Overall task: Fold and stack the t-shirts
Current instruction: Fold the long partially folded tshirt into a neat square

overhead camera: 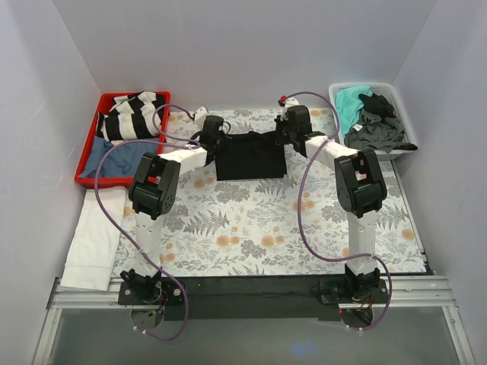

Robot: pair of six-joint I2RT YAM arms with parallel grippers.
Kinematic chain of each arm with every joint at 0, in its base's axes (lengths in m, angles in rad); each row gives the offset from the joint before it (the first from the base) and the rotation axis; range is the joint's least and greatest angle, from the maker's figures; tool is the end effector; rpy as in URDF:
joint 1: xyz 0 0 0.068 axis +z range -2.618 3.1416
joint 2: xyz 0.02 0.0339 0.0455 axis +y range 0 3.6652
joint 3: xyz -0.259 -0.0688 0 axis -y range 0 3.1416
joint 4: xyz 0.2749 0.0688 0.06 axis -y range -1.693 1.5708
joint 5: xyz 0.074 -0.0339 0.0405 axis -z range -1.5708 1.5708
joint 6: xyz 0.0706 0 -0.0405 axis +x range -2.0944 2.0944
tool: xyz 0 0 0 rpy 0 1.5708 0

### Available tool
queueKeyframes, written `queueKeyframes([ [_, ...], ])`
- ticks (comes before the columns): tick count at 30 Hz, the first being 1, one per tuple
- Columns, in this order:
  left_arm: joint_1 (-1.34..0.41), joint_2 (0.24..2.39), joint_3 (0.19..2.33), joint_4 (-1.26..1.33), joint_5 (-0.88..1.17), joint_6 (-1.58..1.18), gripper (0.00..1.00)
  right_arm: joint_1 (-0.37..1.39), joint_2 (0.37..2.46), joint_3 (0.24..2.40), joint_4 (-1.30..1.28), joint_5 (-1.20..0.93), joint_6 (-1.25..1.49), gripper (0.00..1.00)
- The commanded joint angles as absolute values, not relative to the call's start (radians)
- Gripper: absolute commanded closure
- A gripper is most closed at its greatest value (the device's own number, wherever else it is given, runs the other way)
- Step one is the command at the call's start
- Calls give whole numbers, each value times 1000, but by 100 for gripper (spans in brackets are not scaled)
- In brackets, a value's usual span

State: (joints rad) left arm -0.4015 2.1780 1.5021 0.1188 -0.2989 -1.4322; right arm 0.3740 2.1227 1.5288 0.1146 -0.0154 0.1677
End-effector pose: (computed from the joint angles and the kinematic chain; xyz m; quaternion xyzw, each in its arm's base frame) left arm 0.5050 -0.1918 0.1262 -0.4890 0.7166 -0.3018 0.3953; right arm 0.5074 0.2003 0.1633 -0.0920 0.8498 0.1452 0.4984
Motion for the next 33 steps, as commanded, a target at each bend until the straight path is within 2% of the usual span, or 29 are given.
queueKeyframes([
  [1, -397, 2063, 1477, 153, -362, -1411, 100, 371, 2129, 1597, 147, -40, 163, 99],
  [7, -397, 1997, 1425, 192, -376, -1402, 100, 371, 2140, 1611, 149, -60, 176, 99],
  [14, -397, 1970, 1454, 92, -429, -1427, 100, 371, 2184, 1660, 149, -89, 192, 99],
  [24, -393, 2002, 1417, 63, -595, -1499, 100, 371, 2305, 1787, 104, -170, 201, 99],
  [26, -393, 2016, 1417, 52, -612, -1519, 100, 373, 2347, 1851, 63, -176, 193, 87],
  [27, -393, 2020, 1420, 38, -653, -1532, 97, 371, 2355, 1870, 55, -176, 193, 75],
  [28, -393, 2022, 1417, 31, -660, -1548, 91, 371, 2356, 1884, 52, -179, 184, 66],
  [29, -390, 2023, 1422, 29, -667, -1542, 79, 371, 2353, 1887, 51, -170, 184, 63],
  [30, -391, 2023, 1427, 23, -695, -1542, 74, 371, 2344, 1885, 51, -163, 183, 54],
  [33, -390, 2019, 1447, -24, -742, -1546, 60, 370, 2309, 1879, 51, -141, 164, 47],
])
